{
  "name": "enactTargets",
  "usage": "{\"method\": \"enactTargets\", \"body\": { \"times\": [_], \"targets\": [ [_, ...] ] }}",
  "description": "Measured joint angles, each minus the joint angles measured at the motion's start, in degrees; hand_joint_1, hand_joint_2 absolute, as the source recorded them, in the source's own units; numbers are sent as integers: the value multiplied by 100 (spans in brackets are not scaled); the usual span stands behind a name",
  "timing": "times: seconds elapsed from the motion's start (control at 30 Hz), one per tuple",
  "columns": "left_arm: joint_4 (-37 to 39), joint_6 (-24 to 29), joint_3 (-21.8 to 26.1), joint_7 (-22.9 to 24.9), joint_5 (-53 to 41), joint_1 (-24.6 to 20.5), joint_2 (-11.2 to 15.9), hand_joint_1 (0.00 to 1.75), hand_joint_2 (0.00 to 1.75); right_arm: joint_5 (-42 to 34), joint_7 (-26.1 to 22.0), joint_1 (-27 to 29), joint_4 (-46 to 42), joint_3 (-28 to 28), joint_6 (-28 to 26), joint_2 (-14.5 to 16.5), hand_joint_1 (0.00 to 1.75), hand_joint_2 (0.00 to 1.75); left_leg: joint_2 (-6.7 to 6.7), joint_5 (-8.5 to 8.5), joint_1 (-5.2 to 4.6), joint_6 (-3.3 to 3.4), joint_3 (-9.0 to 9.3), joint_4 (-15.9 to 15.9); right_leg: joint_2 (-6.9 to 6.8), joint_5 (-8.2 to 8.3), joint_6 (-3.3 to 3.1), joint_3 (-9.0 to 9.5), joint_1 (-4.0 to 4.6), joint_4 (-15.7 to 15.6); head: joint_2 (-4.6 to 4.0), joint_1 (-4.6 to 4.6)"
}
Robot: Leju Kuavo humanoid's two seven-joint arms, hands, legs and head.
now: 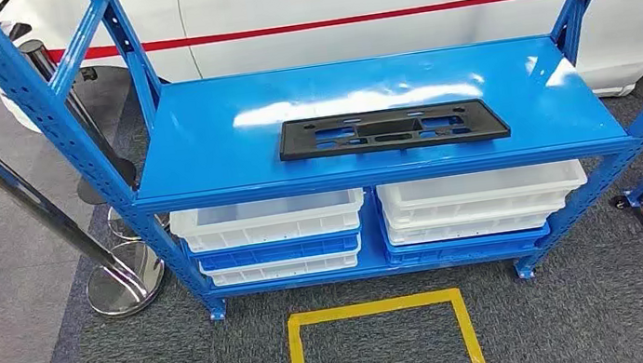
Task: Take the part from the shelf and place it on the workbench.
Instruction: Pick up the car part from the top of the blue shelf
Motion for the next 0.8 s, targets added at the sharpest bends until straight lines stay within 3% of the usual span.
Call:
{"method": "enactTargets", "body": {
  "times": [0.07,0.1,0.2,0.23,0.27,0.3,0.37,0.43,0.5,0.6,0.63,0.73,0.77,0.8],
  "targets": [
    [-122,0,0,-4,0,-89,0,0,175,0,1,93,110,1,-1,-5,0,175,-9,54,36,40,44,-78,3,-46,20,-8,9,49,0,2],
    [-237,0,0,-7,0,-174,1,0,175,0,2,176,219,2,-1,-9,0,175,-18,90,52,73,60,-127,8,-144,31,-62,16,176,0,3],
    [-491,0,1,-13,0,-331,2,0,175,0,4,333,482,2,-1,-15,0,175,-48,142,54,121,32,-163,27,-683,39,-539,24,1152,0,3],
    [-533,2,2,-13,0,-346,3,0,175,0,4,355,533,2,-1,-15,0,175,-58,145,49,123,16,-154,27,-792,48,-697,22,1467,0,3],
    [-556,3,3,-11,0,-344,4,0,175,0,4,367,563,2,-2,-16,0,175,-74,145,46,122,7,-142,26,-795,58,-779,17,1624,0,3],
    [-565,4,4,-10,0,-319,4,0,175,0,4,356,571,2,-2,-16,0,175,-94,143,48,117,2,-126,25,-679,67,-753,9,1559,0,3],
    [-497,3,3,-5,0,-192,-3,0,175,0,4,247,487,2,-2,-17,0,175,-132,127,57,91,-1,-80,29,-261,69,-424,-15,877,0,4],
    [-264,1,3,3,0,34,-12,0,175,0,1,15,232,2,-2,-17,0,175,-136,93,43,23,-45,-23,37,-19,32,-126,-1,243,0,3],
    [109,1,3,13,0,334,-18,0,175,0,-9,-288,-158,2,-2,-16,0,175,-110,81,32,-57,-69,-2,59,-2,-31,-91,32,97,0,2],
    [567,-1,27,20,-58,743,-28,0,175,22,-48,-687,-612,-32,-2,3,0,175,-51,-11,59,-151,-98,128,88,48,-124,-134,5,61,0,0],
    [634,0,67,9,-123,800,-33,0,175,51,-66,-771,-669,-74,-2,9,0,175,-37,-151,68,-180,-198,322,55,65,-144,-139,-7,51,0,-1],
    [711,9,330,-66,-462,758,-51,0,175,226,-143,-863,-687,-294,-2,8,0,175,-17,-684,102,-256,-673,1357,-143,77,-162,-186,-1,59,0,1],
    [740,13,436,-92,-600,745,-58,0,175,299,-180,-882,-687,-376,-2,8,0,175,-10,-725,117,-273,-746,1563,-178,79,-164,-203,-1,67,0,1],
    [774,16,536,-112,-740,745,-67,0,175,369,-219,-906,-687,-455,-3,7,0,175,-5,-651,132,-285,-709,1552,-181,80,-165,-212,-5,78,0,1]
  ]
}}
